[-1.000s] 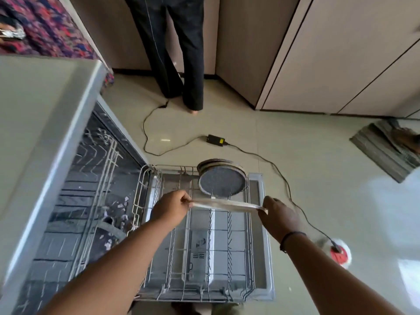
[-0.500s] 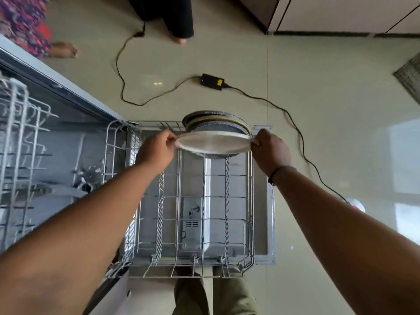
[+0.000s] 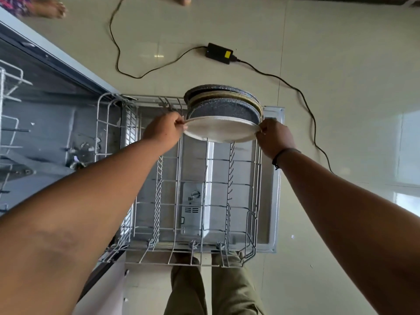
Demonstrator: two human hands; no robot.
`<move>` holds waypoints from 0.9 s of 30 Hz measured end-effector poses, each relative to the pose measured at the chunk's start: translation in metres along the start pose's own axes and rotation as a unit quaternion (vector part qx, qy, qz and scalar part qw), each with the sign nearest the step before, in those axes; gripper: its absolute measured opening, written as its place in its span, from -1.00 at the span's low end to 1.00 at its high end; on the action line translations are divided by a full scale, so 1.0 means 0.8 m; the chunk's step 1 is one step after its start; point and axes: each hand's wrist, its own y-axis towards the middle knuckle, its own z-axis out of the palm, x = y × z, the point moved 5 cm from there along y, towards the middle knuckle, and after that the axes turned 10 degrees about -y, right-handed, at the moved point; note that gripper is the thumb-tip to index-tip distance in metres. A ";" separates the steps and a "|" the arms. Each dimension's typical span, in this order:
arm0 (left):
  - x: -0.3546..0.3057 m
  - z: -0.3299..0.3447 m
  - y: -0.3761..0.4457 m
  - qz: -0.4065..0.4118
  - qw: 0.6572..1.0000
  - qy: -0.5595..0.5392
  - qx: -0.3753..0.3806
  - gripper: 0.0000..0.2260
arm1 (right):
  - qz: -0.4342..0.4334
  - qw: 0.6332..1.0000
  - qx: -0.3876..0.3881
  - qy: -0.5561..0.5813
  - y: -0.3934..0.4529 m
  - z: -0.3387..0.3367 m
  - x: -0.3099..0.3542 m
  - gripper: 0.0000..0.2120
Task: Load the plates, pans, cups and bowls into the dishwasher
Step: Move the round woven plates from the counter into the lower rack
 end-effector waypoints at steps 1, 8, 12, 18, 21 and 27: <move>0.002 0.006 -0.001 -0.003 1.000 -0.001 0.008 -0.88 | -0.001 1.000 0.018 0.004 0.001 0.007 0.000 -0.81; 0.018 0.052 -0.027 -0.076 0.989 0.034 0.126 -0.47 | 0.020 0.995 0.067 0.066 -0.023 0.033 -0.010 -0.33; 0.035 0.066 -0.073 -0.102 0.979 0.035 0.176 -0.46 | -0.006 0.995 0.098 0.017 -0.060 0.048 -0.017 -0.25; 0.041 0.081 -0.174 -0.136 0.967 0.010 0.215 -0.52 | -0.061 0.979 0.144 -0.127 -0.127 0.065 -0.023 -0.20; 0.038 0.086 -0.231 -0.130 0.965 0.023 0.227 -0.56 | -0.083 0.972 0.160 -0.148 -0.160 0.067 -0.017 -0.19; 0.041 0.089 -0.311 -0.113 0.974 0.026 0.196 -0.57 | -0.159 0.955 0.148 -0.200 -0.193 0.050 0.004 -0.20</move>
